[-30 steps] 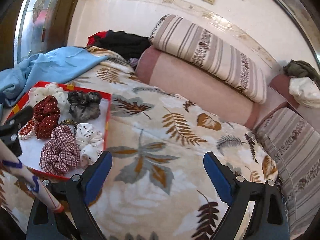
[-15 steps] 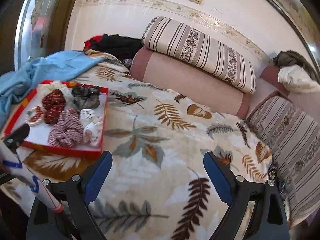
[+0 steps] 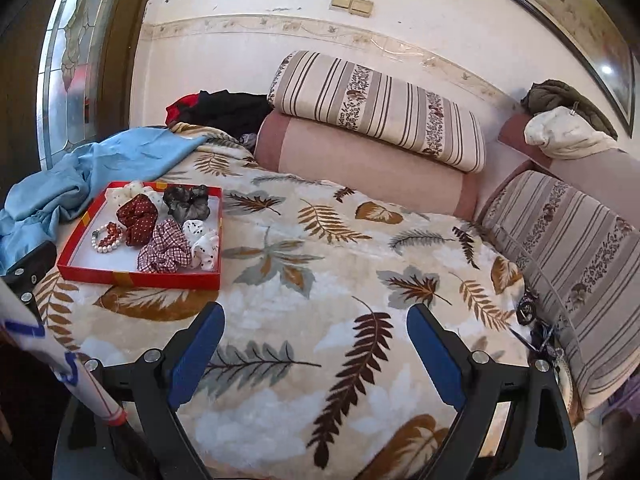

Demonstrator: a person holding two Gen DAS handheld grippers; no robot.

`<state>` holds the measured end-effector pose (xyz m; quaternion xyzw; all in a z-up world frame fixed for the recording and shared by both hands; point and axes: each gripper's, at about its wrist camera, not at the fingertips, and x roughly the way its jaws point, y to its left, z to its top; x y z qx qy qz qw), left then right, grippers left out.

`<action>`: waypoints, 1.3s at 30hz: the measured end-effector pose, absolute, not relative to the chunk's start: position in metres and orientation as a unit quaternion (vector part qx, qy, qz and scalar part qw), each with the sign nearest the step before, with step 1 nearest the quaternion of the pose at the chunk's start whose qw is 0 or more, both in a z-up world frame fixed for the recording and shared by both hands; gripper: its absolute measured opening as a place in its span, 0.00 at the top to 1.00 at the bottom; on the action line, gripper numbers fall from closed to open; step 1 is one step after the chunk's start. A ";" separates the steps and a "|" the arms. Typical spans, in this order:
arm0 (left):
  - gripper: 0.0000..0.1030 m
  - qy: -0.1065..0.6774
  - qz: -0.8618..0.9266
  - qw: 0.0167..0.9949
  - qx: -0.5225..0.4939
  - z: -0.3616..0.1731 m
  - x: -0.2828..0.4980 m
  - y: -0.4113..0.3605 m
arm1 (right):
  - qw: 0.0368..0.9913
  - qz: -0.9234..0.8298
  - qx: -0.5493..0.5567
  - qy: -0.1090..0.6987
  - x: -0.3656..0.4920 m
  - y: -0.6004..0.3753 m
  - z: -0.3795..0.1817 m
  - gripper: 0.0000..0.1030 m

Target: Organize jewelry

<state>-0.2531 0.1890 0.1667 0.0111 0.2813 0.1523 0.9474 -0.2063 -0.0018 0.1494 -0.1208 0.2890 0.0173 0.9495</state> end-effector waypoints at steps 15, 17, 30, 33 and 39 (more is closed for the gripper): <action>0.00 0.332 0.150 0.931 -0.010 0.108 -0.199 0.175 | 0.924 -0.012 -0.153 0.350 -0.169 -0.010 0.109 0.08; 0.00 0.347 0.148 0.926 -0.006 0.097 -0.194 0.175 | 0.922 -0.013 -0.156 0.354 -0.166 -0.010 0.104 0.08; 0.00 0.362 0.163 0.918 -0.025 0.082 -0.178 0.193 | 0.913 -0.017 -0.177 0.367 -0.146 0.005 0.089 0.08; 0.00 0.363 0.164 0.917 -0.028 0.082 -0.178 0.195 | 0.911 -0.017 -0.184 0.368 -0.145 0.008 0.087 0.08; 0.00 0.364 0.162 0.917 -0.028 0.081 -0.177 0.196 | 0.910 -0.018 -0.189 0.369 -0.144 0.010 0.085 0.08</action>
